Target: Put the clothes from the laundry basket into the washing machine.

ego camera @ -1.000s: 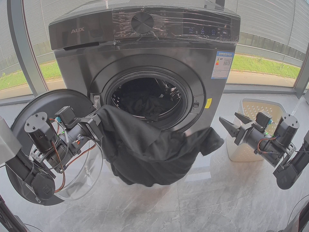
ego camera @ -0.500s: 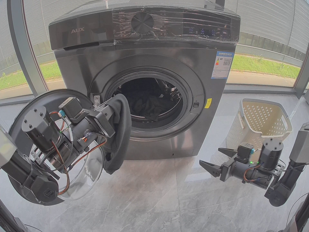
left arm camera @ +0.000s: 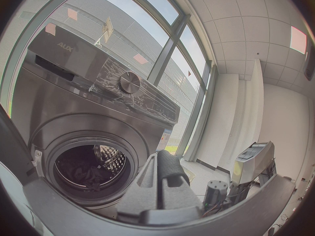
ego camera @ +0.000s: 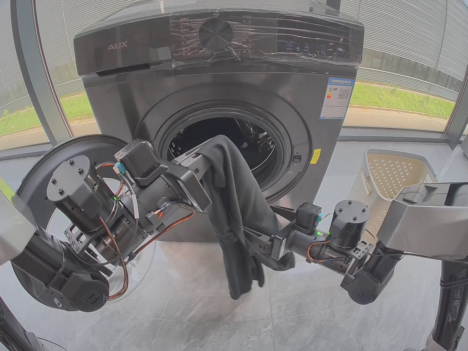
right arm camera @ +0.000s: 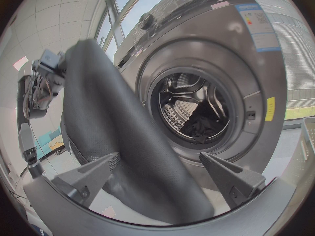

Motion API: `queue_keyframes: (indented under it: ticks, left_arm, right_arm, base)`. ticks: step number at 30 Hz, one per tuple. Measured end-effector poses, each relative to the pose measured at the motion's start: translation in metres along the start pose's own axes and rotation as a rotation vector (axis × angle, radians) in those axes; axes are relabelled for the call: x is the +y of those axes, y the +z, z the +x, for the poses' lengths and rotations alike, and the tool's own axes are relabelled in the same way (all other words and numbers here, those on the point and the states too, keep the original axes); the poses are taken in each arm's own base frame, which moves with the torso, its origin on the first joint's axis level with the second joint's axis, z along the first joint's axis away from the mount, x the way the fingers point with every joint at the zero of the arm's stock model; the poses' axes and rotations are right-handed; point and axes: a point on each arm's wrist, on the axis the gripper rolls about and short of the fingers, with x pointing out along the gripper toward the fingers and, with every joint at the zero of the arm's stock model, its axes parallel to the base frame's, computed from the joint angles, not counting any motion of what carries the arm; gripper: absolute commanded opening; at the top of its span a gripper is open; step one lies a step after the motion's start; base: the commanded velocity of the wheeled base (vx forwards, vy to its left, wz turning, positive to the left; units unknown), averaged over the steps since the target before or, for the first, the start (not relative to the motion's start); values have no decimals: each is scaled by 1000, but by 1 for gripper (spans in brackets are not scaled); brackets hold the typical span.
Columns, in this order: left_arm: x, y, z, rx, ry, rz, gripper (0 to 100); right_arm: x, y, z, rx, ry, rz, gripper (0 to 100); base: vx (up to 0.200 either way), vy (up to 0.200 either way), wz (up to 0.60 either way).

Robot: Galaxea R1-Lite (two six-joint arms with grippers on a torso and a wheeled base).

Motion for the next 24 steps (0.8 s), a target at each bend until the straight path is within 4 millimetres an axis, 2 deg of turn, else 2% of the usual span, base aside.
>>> queue_keyframes:
  ticks: [4, 9, 18, 24]
  left_arm:
    - [-7, -1, 5, -5, -24, -5, 0]
    - [-11, -3, 7, -4, -38, -10, 0]
    - [-17, -6, 8, 4, -57, -17, 0]
    - [-19, -8, 11, 1, -47, -17, 0]
  right_arm:
    - [6, -17, 13, 21, 23, 1, 100]
    - [9, -26, 19, 35, 33, 3, 100]
    - [15, -36, 25, 50, 51, 5, 100]
    - [19, -40, 36, 30, 64, 1, 100]
  base:
    - [0, 0, 0]
    - [0, 0, 0]
    - [0, 0, 0]
    - [0, 0, 0]
